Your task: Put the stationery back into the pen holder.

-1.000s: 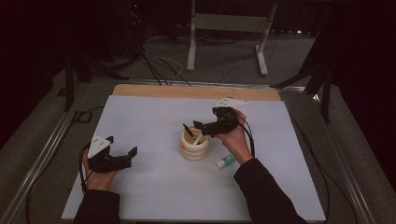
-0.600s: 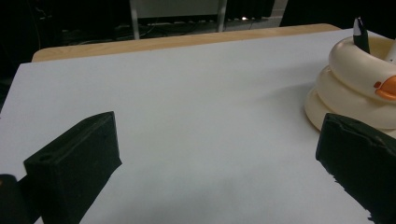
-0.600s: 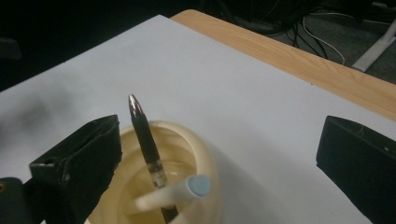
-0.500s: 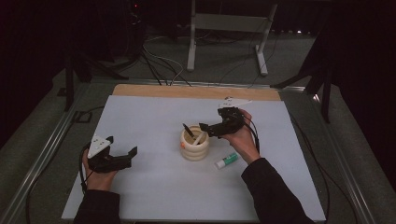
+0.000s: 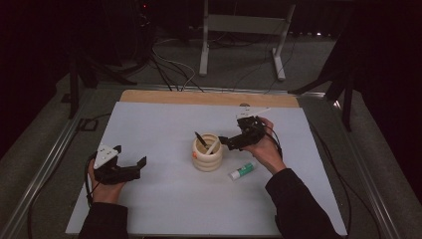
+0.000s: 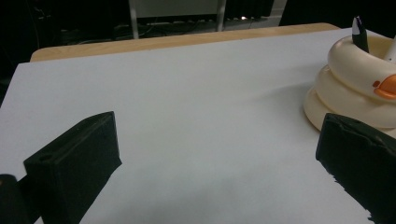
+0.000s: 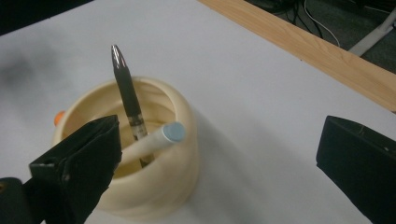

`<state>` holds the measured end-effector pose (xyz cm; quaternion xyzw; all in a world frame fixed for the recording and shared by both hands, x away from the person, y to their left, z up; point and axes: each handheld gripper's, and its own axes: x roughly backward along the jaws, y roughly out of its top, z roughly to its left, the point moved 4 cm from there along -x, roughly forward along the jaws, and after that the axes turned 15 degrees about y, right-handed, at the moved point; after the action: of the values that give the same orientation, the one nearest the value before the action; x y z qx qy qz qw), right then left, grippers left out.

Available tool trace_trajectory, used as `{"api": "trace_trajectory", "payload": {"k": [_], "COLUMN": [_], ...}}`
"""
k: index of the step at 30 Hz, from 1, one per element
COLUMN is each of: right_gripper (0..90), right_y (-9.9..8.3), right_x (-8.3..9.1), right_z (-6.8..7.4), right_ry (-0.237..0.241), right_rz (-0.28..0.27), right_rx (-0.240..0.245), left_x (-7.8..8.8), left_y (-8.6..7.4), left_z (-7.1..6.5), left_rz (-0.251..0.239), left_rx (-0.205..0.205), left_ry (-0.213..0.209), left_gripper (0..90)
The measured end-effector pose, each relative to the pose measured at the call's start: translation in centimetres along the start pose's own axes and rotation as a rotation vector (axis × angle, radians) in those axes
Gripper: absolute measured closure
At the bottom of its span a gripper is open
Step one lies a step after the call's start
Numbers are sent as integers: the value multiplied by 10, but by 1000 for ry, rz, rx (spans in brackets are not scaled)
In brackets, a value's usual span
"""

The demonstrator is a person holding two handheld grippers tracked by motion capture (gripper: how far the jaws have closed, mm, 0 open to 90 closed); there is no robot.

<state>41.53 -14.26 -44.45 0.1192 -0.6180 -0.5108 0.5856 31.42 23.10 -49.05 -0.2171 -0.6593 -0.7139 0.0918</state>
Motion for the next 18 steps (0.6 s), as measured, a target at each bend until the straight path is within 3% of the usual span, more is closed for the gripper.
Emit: {"api": "trace_trajectory", "payload": {"k": [18], "right_gripper": [7], "right_y": [-11], "right_x": [10], "right_z": [-4], "right_ry": [-11], "right_rz": [64], "right_rx": [36], "left_x": [0], "left_y": [0], "left_z": [1], "left_rz": [-3], "left_rx": [5], "left_ry": [2], "left_gripper": [0]}}
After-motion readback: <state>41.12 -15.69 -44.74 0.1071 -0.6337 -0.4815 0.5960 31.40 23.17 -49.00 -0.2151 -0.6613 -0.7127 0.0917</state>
